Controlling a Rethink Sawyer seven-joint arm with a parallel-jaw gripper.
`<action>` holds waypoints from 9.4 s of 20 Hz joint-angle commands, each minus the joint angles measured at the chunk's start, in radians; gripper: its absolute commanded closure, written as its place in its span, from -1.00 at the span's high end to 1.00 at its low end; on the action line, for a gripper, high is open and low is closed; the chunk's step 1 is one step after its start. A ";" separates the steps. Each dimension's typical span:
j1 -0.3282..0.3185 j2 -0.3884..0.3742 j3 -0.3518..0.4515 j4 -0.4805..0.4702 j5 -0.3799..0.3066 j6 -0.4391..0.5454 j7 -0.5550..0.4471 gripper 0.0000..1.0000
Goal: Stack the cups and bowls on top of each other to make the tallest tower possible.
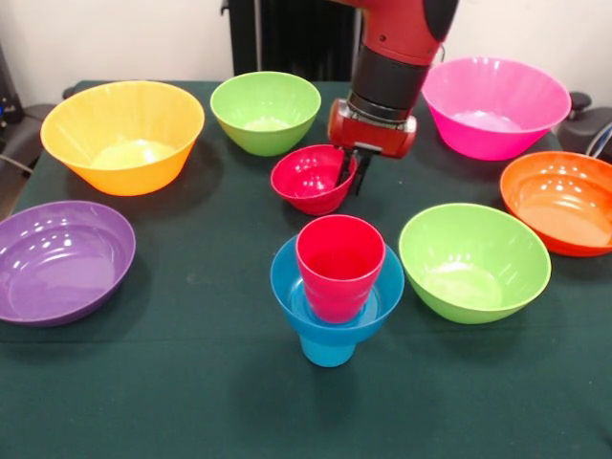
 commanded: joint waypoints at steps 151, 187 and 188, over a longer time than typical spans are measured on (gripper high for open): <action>-0.182 0.471 -0.937 -1.590 0.714 1.275 0.016 -1.00; -0.064 0.403 -0.739 -1.356 0.557 1.177 0.040 -1.00; -0.065 0.404 -0.737 -1.357 0.555 1.183 0.043 -1.00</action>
